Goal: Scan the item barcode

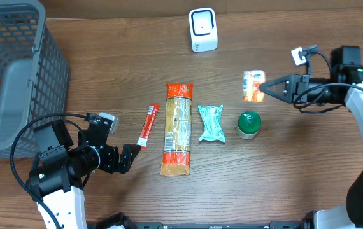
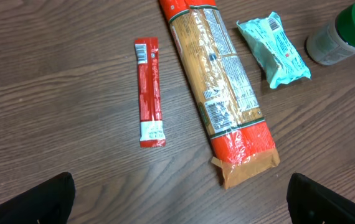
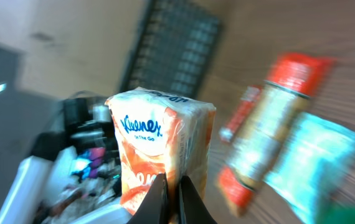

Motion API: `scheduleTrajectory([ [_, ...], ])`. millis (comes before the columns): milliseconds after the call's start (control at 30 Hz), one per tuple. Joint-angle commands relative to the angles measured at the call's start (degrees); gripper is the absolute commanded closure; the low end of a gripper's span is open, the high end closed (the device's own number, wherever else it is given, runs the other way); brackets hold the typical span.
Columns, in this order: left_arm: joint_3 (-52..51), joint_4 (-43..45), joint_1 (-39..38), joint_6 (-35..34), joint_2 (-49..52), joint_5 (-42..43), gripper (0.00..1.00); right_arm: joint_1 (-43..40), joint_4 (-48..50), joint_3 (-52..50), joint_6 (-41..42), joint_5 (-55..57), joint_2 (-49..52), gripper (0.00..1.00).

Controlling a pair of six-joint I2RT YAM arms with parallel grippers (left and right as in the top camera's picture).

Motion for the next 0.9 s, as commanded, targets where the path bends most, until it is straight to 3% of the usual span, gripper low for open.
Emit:
scheduleTrajectory([
  [0, 0.8, 0.1, 0.5, 1.1, 0.2, -0.3, 0.00, 1.9, 2.1, 1.2, 2.8, -8.7, -1.4, 0.96],
  [167, 0.8, 0.1, 0.5, 1.1, 0.2, -1.0, 0.00, 3.7, 3.8, 1.2, 7.0, -8.7, -1.4, 0.96],
  [867, 0.8, 0.1, 0.5, 1.1, 0.2, -1.2, 0.00, 6.1, 5.1, 1.1, 6.9, -5.8, -1.4, 0.96],
])
